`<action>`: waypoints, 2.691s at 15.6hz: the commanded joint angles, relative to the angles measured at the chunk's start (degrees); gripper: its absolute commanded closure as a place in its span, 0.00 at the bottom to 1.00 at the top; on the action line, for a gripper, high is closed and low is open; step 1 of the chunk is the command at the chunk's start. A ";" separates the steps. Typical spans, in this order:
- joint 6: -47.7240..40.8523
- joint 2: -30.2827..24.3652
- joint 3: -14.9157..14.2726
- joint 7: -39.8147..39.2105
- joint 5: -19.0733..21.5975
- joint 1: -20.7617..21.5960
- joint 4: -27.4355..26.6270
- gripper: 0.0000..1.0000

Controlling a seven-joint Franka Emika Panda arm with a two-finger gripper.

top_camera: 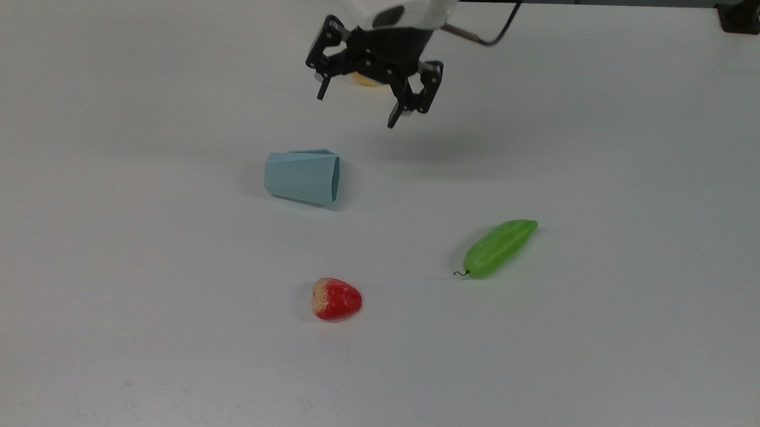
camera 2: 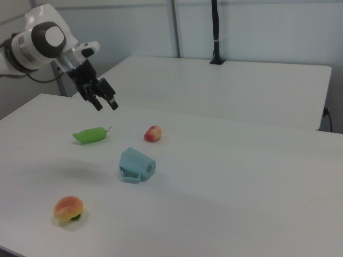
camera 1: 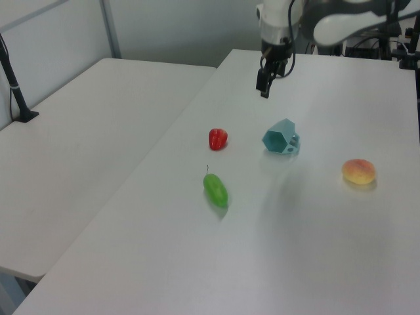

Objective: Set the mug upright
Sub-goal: 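Move the gripper down toward the tipped light-blue mug's base, then close the gripper on the mug's base end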

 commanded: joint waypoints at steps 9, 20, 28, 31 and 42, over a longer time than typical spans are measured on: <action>2.51 8.13 0.69 9.92 -13.62 0.90 -3.48 0.00; 5.24 10.86 0.69 11.50 -20.56 -0.15 -9.63 0.00; 5.15 10.77 0.69 11.50 -25.92 -2.35 -12.53 0.17; 5.24 10.86 0.69 11.33 -27.07 -2.17 -13.76 0.72; 5.06 7.17 0.78 0.46 -14.11 -4.81 -10.44 1.00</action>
